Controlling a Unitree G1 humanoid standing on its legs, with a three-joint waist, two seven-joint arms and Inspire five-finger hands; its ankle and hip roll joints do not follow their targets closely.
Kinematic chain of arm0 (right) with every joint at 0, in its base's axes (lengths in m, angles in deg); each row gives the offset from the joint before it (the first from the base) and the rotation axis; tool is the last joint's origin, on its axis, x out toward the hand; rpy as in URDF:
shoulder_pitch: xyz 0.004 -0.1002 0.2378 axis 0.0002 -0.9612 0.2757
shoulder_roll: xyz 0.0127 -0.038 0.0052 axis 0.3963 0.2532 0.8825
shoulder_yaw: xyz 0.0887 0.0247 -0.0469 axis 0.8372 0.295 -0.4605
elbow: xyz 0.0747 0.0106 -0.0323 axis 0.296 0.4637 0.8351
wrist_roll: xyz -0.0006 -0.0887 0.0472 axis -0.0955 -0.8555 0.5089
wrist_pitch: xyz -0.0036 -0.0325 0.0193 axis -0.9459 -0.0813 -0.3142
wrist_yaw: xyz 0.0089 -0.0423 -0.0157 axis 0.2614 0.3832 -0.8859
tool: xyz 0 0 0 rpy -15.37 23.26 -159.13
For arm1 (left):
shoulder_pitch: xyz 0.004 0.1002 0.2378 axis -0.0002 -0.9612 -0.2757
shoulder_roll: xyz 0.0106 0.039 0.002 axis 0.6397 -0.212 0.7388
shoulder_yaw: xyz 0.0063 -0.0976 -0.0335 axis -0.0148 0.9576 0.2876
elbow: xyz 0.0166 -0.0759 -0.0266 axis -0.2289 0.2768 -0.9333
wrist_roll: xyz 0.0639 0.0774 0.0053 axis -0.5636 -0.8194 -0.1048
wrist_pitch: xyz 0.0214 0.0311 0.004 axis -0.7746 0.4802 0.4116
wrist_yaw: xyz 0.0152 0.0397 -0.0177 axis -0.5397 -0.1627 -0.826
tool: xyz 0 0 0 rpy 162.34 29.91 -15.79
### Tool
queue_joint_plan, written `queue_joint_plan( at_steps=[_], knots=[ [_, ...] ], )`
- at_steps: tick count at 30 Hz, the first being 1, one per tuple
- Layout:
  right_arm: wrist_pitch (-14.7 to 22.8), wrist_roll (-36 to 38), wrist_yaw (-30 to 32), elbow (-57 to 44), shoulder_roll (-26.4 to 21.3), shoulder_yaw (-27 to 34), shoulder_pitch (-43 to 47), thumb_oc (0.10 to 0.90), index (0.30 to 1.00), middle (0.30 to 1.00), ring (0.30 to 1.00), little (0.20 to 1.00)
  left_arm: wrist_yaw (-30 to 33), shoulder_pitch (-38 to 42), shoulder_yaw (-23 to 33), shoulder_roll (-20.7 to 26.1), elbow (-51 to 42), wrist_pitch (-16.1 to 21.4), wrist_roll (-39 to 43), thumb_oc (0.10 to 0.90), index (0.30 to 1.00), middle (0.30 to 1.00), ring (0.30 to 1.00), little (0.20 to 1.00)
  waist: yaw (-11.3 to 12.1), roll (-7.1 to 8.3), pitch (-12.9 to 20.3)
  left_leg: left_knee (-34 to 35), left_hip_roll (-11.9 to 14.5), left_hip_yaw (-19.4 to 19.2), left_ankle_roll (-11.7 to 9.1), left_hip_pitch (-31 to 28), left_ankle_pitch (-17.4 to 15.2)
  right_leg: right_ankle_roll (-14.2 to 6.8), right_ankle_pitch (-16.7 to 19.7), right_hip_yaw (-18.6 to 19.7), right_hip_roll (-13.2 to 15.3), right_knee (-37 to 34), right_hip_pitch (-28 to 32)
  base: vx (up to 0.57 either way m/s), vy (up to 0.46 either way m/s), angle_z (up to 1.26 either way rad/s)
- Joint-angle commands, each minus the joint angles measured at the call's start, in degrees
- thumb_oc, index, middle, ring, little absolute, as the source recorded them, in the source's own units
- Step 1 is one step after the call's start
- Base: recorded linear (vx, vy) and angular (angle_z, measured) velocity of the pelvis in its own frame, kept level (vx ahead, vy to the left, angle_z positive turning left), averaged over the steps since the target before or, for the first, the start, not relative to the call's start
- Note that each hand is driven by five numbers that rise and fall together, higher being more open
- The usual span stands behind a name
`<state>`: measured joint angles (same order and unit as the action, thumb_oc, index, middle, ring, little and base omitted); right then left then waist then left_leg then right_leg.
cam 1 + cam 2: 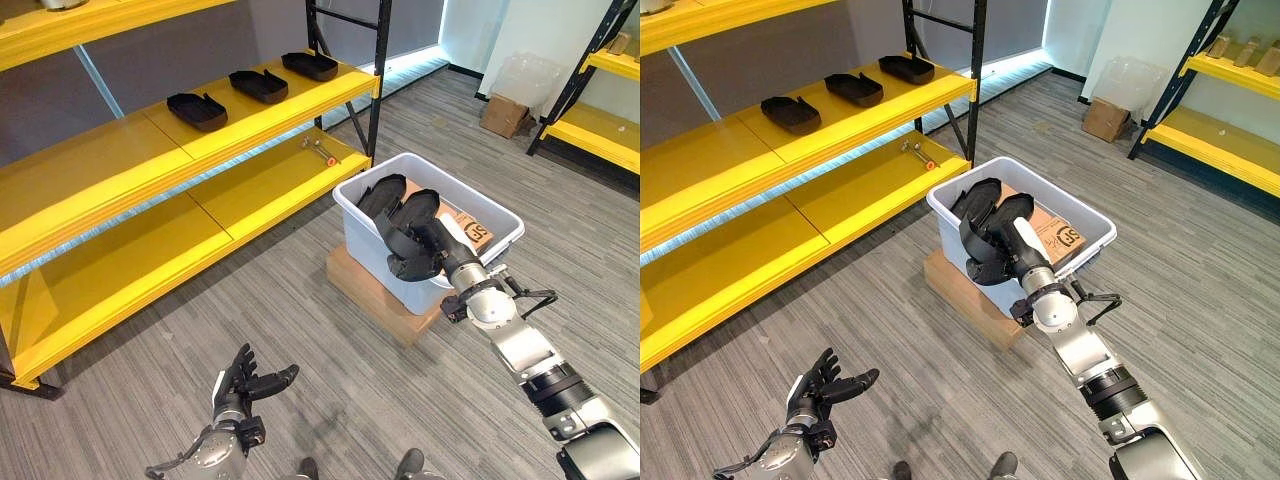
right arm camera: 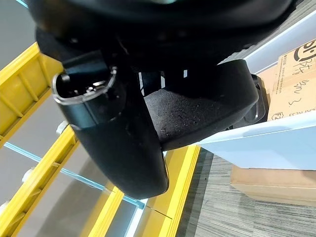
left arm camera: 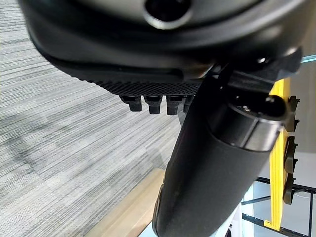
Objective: Move parts from the plastic box to the shelf.
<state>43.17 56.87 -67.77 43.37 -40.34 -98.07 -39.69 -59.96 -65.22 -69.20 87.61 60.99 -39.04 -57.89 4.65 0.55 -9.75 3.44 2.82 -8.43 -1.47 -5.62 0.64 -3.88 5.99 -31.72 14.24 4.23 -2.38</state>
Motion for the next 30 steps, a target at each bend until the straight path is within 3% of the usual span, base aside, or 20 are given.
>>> queue_joint_plan(
  at_steps=[1,3,9,12,13,15,16,17,20,22,23,27,30],
  knots=[
    [6.3,-1.7,3.1,-4.3,-1.0,3.5,7.6,0.400,0.300,0.300,0.300,0.300,0.7,0.9,1.2,2.0,-5.6,4.3,-1.3,0.900,1.000,1.000,1.000,1.000,1.3,2.08,2.0,-9.9,-0.1,1.3,1.0,1.2,-11.4,-7.5,1.1,0.6,5.6,2.8,-2.1,-0.04,0.035,0.22],
    [6.2,-1.8,3.3,-4.5,-0.5,4.3,7.2,0.400,0.300,0.300,0.300,0.300,0.9,1.2,0.9,1.8,-5.3,4.4,-0.9,0.900,1.000,1.000,1.000,1.000,1.9,2.16,0.7,-14.4,-0.8,1.7,1.7,3.4,-13.2,-7.5,1.0,0.6,6.8,4.6,-2.3,-0.07,0.086,0.22],
    [5.9,-3.1,3.1,-4.7,0.9,4.9,6.7,0.400,0.300,0.300,0.300,0.300,0.7,-1.4,3.3,2.2,-5.3,4.4,-0.7,0.900,1.000,1.000,1.000,1.000,4.2,2.14,-1.2,-18.5,-4.1,2.7,4.6,5.2,-15.7,-8.9,3.6,3.4,10.8,7.8,-3.6,-0.06,0.180,0.13],
    [6.1,-3.3,2.7,-4.6,0.8,5.9,5.3,0.400,0.300,0.300,0.300,0.300,0.1,-1.3,3.6,3.3,-4.2,3.9,-2.0,0.900,1.000,1.000,1.000,1.000,4.8,2.95,-1.8,-21.8,-6.3,3.8,5.4,8.1,-15.2,-7.4,4.0,7.2,13.2,10.5,-4.8,-0.11,0.118,0.41],
    [6.3,-3.3,2.5,-5.0,0.3,6.4,4.4,0.400,0.300,0.300,0.300,0.300,0.2,-0.6,3.3,3.9,-3.5,4.0,-2.3,0.900,1.000,1.000,1.000,1.000,4.3,3.18,-2.1,-22.7,-6.9,5.5,5.3,9.0,-15.0,-7.1,4.0,11.3,11.9,10.9,-5.1,-0.01,0.007,0.91],
    [6.2,-3.4,2.7,-5.8,-1.1,8.1,2.8,0.400,0.300,0.300,0.300,0.300,-0.3,1.0,2.1,4.5,-2.5,4.1,-2.7,0.900,1.000,1.000,1.000,1.000,2.6,3.31,-1.8,-22.8,-8.7,10.2,5.3,10.4,-14.0,-6.4,3.0,22.2,6.3,10.9,-6.8,0.03,0.025,1.12],
    [6.3,-3.1,2.9,-6.3,-1.7,9.4,1.3,0.400,0.300,0.300,0.300,0.300,-0.6,1.7,1.5,4.7,-2.2,4.0,-3.2,0.900,1.000,1.000,1.000,1.000,1.0,3.24,-1.5,-21.5,-9.9,13.3,5.3,10.2,-13.3,-6.1,1.8,28.5,1.9,11.3,-7.4,0.14,0.086,1.46],
    [6.5,-1.8,2.9,-6.8,-2.5,10.9,-0.4,0.400,0.300,0.300,0.300,0.300,-1.0,2.6,0.9,4.5,-2.0,3.9,-3.3,0.900,1.000,1.000,1.000,1.000,-1.1,3.25,-1.3,-19.3,-11.4,17.5,5.0,9.8,-11.4,-5.3,-1.5,33.7,-3.6,10.7,-8.4,0.15,0.078,1.73],
    [7.1,1.1,3.5,-5.7,-3.9,10.6,2.0,0.400,0.300,0.300,0.300,0.300,-1.4,3.6,0.2,4.3,-2.9,3.8,-2.9,0.900,1.000,1.000,1.000,1.000,-2.3,3.25,-1.9,-16.8,-12.3,20.8,4.7,8.1,-10.5,-5.0,-0.9,32.7,-5.6,7.1,-13.1,0.15,-0.002,1.99],
    [7.3,1.9,3.4,-5.6,-4.3,10.5,2.6,0.400,0.300,0.300,0.300,0.300,-1.4,4.0,-0.1,4.3,-2.9,3.7,-2.9,0.900,1.000,1.000,1.000,1.000,-3.3,3.12,-2.4,-16.6,-12.7,22.3,4.6,7.0,-10.8,-5.4,-0.3,32.9,-6.4,5.8,-13.8,0.21,-0.025,0.37],
    [7.3,2.8,3.5,-5.2,-4.9,10.7,3.4,0.400,0.300,0.300,0.300,0.300,-1.8,4.5,-0.6,4.6,-3.2,3.8,-3.1,0.900,1.000,1.000,1.000,1.000,-4.0,3.81,-2.9,-16.8,-13.6,24.5,4.7,5.3,-11.8,-6.4,1.3,34.5,-7.5,2.9,-15.6,0.15,-0.022,0.52],
    [7.1,3.2,3.3,-4.3,-4.9,9.1,6.4,0.400,0.300,0.300,0.300,0.300,-1.8,4.2,-0.8,4.5,-3.4,3.9,-3.2,0.900,1.000,1.000,1.000,1.000,-4.1,4.56,-3.5,-17.7,-13.6,25.6,4.5,2.7,-14.3,-7.0,3.9,33.0,-6.5,-1.5,-16.1,0.20,-0.094,0.57],
    [7.2,3.6,2.4,-4.9,-5.4,8.9,5.8,0.400,0.300,0.300,0.300,0.300,-1.9,3.8,-0.8,3.7,-3.3,4.1,-3.0,0.900,1.000,1.000,1.000,1.000,-4.2,5.61,-2.2,-18.9,-13.5,25.9,4.3,1.9,-16.1,-6.7,5.3,35.5,-6.4,-1.0,-14.1,0.21,-0.139,0.23]
  ],
)
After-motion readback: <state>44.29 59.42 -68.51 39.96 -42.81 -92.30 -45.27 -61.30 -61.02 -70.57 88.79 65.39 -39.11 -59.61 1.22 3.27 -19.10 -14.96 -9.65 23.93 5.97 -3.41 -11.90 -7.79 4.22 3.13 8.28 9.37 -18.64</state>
